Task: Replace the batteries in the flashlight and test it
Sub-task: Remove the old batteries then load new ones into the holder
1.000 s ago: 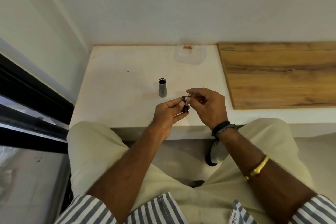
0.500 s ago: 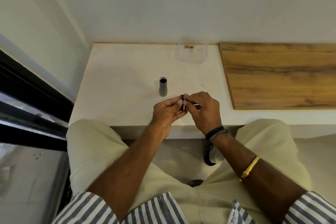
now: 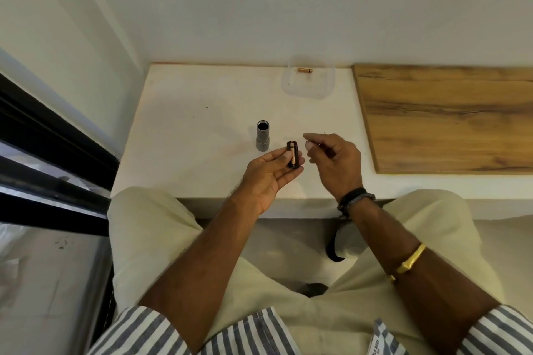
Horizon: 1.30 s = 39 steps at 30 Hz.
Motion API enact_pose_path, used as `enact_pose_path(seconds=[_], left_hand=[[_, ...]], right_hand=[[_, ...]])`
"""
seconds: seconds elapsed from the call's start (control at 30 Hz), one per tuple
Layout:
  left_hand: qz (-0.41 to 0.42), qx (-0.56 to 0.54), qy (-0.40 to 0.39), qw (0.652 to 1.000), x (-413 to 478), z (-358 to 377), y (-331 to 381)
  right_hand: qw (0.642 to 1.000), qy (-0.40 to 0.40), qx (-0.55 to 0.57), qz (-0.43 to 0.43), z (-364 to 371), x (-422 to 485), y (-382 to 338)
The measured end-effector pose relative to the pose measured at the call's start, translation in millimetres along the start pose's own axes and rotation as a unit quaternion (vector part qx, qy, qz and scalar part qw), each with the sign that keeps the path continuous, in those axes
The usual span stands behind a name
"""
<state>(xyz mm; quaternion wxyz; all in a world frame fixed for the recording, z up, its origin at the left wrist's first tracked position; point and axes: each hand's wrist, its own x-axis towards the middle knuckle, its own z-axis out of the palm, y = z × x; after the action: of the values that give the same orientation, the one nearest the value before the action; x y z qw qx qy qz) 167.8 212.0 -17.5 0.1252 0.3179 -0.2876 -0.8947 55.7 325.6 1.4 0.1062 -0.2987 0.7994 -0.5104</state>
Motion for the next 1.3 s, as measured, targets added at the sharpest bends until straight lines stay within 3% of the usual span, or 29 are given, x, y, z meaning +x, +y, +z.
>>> enact_pose_path(seconds=[0.4,0.57,0.77,1.1,1.3], left_hand=[[-0.004,0.004,0.064,0.998,21.6,-7.5,-2.7],[-0.04,-0.021,0.068,0.997,28.7,-10.4,-2.1],[-0.069,-0.052,0.072,0.994,31.8,-15.4,-8.6],[-0.072,-0.075,0.054,0.993,31.7,-17.0,-6.0],[-0.062,-0.085,0.039,0.994,8.4,-5.5,-7.0]], right_hand=[[0.997,0.053,0.004,0.048,14.3,140.0,9.3],[0.991,0.033,-0.117,0.055,31.3,207.2,25.6],[0.957,-0.044,-0.275,0.079,46.7,260.8,39.8],[0.911,-0.062,-0.404,0.055,63.4,271.1,37.3],[0.936,-0.027,-0.347,0.046,38.9,244.6,10.5]])
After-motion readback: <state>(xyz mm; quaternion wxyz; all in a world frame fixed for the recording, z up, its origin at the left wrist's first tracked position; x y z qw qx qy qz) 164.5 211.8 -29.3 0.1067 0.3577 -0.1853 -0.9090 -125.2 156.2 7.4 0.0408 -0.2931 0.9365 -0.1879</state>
